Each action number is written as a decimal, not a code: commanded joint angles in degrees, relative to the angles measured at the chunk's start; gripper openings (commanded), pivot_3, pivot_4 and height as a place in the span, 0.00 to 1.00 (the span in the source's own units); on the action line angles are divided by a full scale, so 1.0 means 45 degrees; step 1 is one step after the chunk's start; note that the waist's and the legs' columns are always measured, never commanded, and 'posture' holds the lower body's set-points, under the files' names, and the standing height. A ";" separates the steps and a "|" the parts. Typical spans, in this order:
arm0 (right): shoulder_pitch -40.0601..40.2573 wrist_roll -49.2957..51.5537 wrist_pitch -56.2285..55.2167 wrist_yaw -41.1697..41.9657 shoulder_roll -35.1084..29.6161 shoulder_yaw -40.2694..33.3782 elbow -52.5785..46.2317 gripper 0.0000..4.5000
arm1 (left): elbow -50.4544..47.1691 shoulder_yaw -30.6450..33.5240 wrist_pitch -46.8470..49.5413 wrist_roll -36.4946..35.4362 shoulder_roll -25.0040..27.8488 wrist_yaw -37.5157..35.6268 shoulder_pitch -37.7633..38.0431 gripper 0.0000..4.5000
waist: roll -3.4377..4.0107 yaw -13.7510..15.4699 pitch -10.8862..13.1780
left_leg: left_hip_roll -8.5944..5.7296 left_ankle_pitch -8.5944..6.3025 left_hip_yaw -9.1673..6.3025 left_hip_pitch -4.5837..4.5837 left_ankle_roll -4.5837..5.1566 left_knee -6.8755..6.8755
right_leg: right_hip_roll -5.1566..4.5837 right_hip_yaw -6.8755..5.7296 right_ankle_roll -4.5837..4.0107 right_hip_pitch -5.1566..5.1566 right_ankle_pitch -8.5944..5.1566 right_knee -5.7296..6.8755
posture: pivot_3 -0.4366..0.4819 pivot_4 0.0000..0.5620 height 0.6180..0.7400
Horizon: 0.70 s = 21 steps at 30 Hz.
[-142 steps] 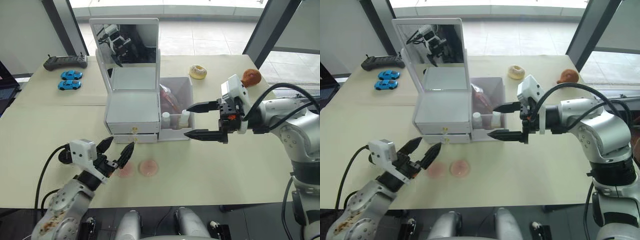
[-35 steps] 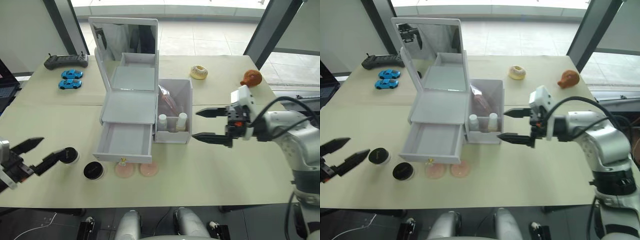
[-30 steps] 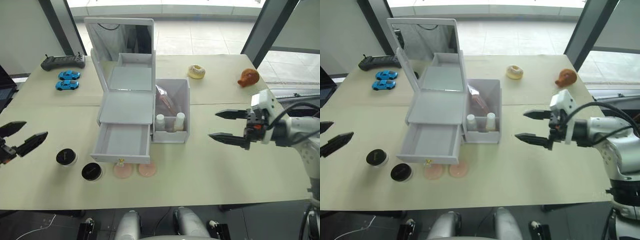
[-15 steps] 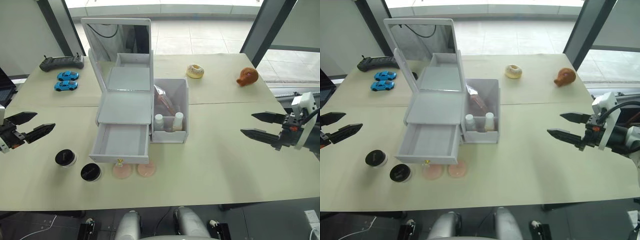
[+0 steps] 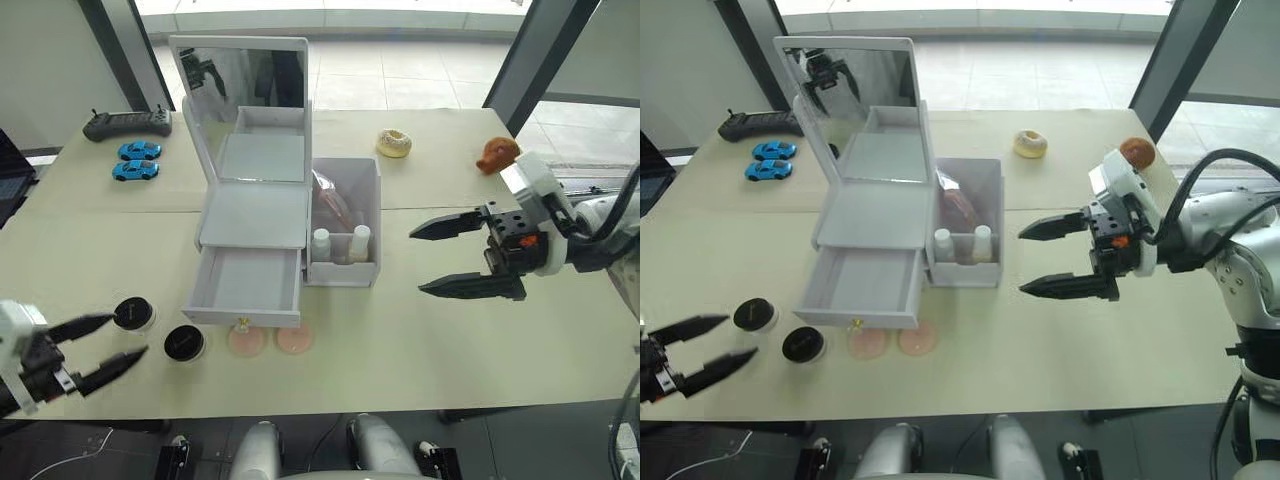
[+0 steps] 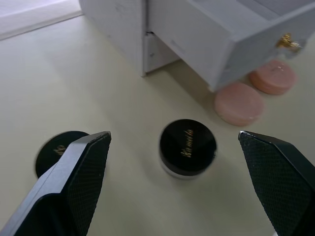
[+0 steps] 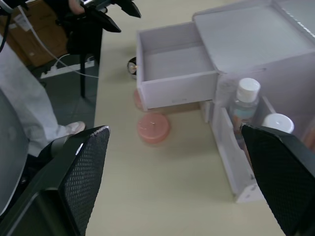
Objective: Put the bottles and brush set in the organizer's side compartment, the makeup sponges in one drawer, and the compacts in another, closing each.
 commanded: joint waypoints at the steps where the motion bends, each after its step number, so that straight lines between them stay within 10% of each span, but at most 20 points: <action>1: -0.0485 -0.0048 -0.0113 0.0871 -0.0166 0.0439 -0.0002 1.00 | -0.1943 0.0405 -0.0855 -0.0064 -0.0971 0.0369 0.0922 0.99 | 0.0001 0.0024 -0.0004 | 0.0005 0.0000 0.0003 0.0003 0.0000 0.0002 | 0.0003 -0.0004 -0.0042 -0.0007 -0.0033 -0.0011 | 0.48 0.27 1.00; 21: 0.1454 -0.0310 -0.0220 0.1085 -0.1288 -0.0539 -0.1056 1.00 | -0.4291 -0.5926 -0.3090 0.3316 -0.3473 0.3136 0.2204 0.99 | 0.0007 -0.0050 -0.0012 | -0.0010 -0.0001 0.0017 -0.0005 0.0003 0.0029 | 0.0036 0.0039 0.0073 0.0017 -0.0055 -0.0012 | 0.48 0.27 1.00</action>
